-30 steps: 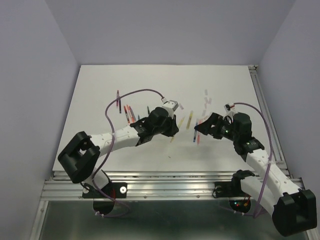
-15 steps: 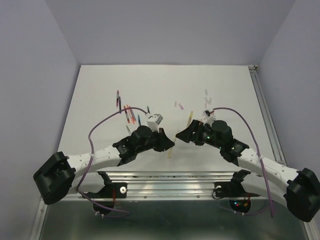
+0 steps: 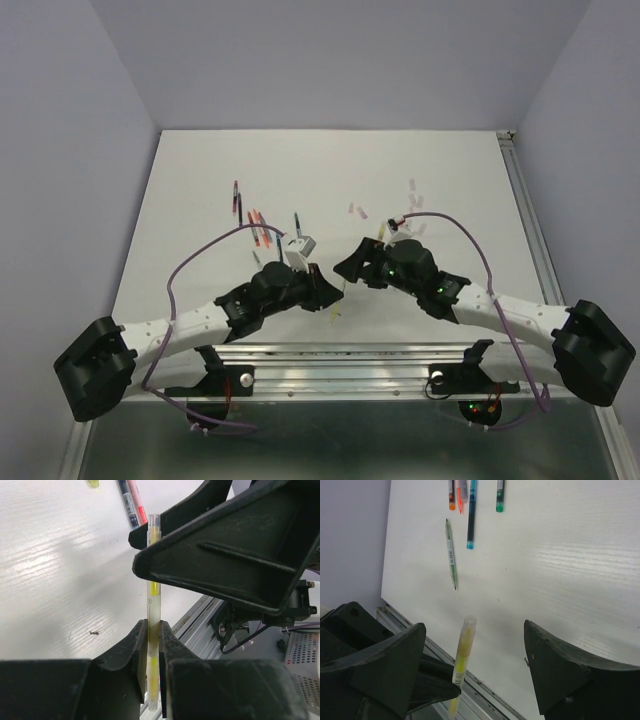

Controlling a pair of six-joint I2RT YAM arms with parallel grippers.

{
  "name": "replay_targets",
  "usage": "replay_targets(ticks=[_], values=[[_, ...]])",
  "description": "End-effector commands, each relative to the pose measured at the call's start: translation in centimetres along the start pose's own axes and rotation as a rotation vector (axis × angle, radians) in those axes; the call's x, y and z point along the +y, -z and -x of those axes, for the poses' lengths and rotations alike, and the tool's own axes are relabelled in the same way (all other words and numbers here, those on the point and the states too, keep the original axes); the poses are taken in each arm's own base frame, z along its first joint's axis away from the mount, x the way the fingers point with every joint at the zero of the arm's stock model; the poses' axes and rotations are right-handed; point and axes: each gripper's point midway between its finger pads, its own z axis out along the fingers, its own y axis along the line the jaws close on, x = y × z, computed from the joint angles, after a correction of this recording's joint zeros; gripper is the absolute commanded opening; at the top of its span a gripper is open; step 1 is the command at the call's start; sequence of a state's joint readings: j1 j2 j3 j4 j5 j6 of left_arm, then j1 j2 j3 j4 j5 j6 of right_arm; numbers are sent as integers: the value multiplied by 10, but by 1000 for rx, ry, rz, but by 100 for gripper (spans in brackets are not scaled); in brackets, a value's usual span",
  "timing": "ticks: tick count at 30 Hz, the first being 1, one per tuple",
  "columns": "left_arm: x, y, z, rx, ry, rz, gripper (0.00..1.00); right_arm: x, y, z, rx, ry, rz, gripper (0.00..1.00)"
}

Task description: Open the pen caps

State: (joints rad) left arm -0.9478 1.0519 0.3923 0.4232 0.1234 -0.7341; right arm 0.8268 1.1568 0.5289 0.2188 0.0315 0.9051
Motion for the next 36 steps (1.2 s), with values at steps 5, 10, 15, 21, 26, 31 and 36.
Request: replay_targets(ticks=[5,10,15,21,26,31,36], values=[[-15,6,12,-62,-15,-64,0,35,-13,35,-121,-2,31,63],[-14,4,11,-56,-16,-56,0,36,-17,38,-130,19,18,36],[-11,2,10,-52,-10,-45,0,32,-18,36,-121,26,-5,6],[-8,0,2,-20,-12,-43,0,12,-22,42,-158,24,-117,1],[-4,7,-23,51,29,-59,0,-20,-21,77,-297,78,-352,1],[-8,16,-46,97,29,-80,0,-50,-16,135,-411,104,-530,1],[-13,16,-56,124,38,-82,0,-71,-25,163,-424,96,-549,1]])
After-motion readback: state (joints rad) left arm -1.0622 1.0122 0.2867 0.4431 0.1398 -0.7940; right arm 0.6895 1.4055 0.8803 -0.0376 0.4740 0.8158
